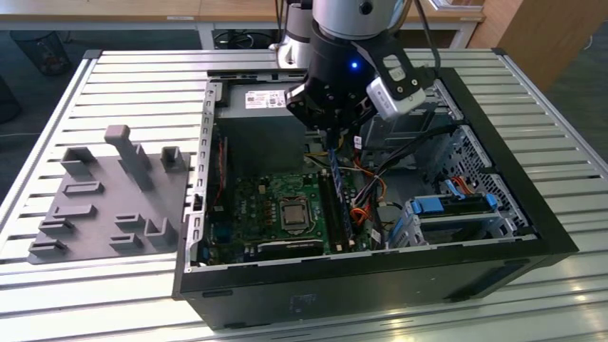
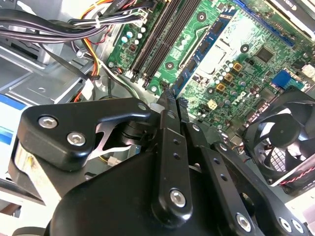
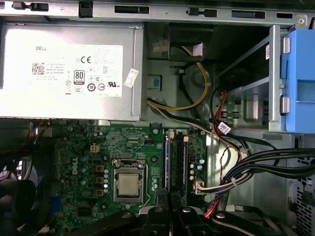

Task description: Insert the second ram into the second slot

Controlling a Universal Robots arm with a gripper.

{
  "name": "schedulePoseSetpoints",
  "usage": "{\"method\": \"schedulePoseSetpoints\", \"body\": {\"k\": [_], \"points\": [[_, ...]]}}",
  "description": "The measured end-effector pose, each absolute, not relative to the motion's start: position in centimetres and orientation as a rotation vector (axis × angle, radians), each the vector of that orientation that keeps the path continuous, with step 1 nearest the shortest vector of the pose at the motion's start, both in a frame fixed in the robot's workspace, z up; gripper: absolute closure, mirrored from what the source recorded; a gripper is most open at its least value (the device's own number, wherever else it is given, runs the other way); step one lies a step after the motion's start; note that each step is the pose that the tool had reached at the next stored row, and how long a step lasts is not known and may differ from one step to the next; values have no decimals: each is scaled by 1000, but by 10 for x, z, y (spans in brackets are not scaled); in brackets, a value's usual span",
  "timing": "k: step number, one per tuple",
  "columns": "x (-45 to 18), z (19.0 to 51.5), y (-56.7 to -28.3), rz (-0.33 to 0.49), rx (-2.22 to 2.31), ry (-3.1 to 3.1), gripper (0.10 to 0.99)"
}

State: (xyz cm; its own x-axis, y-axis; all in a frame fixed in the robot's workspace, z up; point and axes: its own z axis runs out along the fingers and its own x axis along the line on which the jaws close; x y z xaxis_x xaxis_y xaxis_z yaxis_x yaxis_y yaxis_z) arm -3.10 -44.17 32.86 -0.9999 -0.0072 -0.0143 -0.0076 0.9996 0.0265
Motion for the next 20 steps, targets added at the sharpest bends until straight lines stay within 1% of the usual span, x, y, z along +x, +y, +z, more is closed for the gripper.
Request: {"method": "schedulePoseSetpoints", "body": {"k": [20], "points": [[-31, 323, -442, 41, -12, 3127, 949]]}}
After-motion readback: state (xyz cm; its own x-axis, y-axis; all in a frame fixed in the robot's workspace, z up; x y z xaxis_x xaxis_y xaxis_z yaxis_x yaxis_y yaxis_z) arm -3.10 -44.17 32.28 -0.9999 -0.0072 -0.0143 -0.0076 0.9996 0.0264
